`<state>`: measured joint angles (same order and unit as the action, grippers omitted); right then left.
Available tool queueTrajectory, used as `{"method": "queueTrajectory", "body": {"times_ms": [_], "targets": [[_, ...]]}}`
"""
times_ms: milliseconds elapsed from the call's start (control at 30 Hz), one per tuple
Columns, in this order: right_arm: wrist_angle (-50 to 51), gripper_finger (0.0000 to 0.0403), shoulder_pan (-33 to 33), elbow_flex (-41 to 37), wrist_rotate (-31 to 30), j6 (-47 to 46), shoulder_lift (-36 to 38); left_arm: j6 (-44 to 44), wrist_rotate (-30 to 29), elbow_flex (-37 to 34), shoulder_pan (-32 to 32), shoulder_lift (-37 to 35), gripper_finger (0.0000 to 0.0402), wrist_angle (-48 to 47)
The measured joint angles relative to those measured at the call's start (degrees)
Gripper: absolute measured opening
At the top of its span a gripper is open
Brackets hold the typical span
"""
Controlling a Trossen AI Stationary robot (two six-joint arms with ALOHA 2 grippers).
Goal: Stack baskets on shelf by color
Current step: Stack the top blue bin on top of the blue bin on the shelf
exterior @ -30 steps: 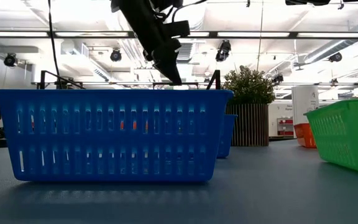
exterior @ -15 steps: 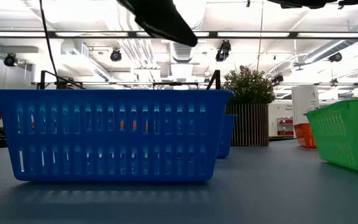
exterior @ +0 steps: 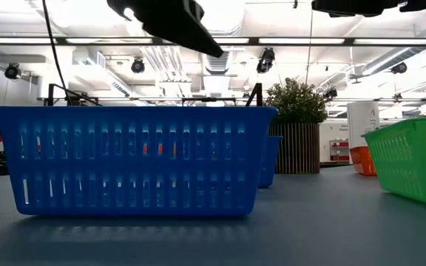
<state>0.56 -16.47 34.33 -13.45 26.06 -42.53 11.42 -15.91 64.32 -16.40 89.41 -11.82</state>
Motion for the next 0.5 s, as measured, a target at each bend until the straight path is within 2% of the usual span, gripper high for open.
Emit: {"method": "queueTrajectory", "body": {"times_ms": [200,333,500], "targets": [[-7.9,0.0034,0.0,0.0,-4.4,-6.6,-3.6,2.0,-0.1,-6.5,1.1,-6.6,0.0081,1.2],[-9.4,0.0020,0.0,0.6,-4.6,-8.4,-6.5,2.5,-1.0,-11.2,1.8,-12.1,0.0081,2.1],[-10.0,0.0009,0.0,5.0,-4.6,-13.1,-10.1,5.5,-1.0,-16.6,2.6,-18.8,0.0081,2.6]]}}
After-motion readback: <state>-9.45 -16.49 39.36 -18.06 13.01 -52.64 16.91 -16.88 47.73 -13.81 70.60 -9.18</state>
